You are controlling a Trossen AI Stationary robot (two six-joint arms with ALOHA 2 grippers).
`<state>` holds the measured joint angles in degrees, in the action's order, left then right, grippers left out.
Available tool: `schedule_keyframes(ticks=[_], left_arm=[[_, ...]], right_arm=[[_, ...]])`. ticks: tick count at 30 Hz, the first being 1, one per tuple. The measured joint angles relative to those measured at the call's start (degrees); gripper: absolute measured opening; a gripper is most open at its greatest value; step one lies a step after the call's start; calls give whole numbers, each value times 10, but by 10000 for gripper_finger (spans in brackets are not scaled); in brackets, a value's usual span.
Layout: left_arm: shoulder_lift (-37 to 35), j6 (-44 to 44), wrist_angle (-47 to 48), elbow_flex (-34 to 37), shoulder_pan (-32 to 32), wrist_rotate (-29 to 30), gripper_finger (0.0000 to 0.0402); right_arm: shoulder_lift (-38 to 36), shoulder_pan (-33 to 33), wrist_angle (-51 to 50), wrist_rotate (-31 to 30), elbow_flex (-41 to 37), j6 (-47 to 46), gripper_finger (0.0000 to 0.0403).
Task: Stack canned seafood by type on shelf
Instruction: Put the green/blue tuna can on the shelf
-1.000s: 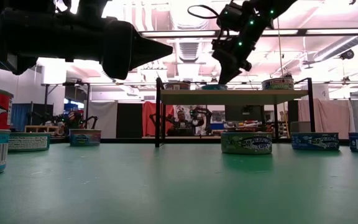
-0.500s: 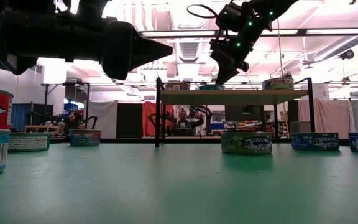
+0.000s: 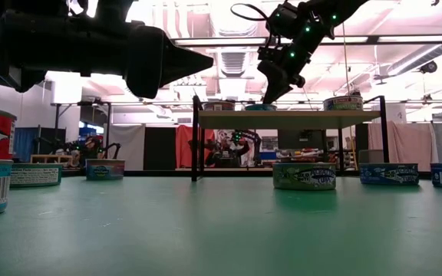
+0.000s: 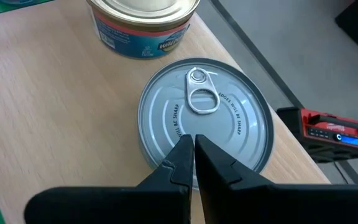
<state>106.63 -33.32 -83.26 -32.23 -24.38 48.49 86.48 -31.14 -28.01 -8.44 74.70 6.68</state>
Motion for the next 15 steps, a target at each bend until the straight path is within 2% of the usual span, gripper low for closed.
schedule_keyframes(ticks=[15], left_arm=[[0, 0, 2, 0, 0, 0, 201]], right_arm=[[31, 0, 29, -8, 2, 7, 9]])
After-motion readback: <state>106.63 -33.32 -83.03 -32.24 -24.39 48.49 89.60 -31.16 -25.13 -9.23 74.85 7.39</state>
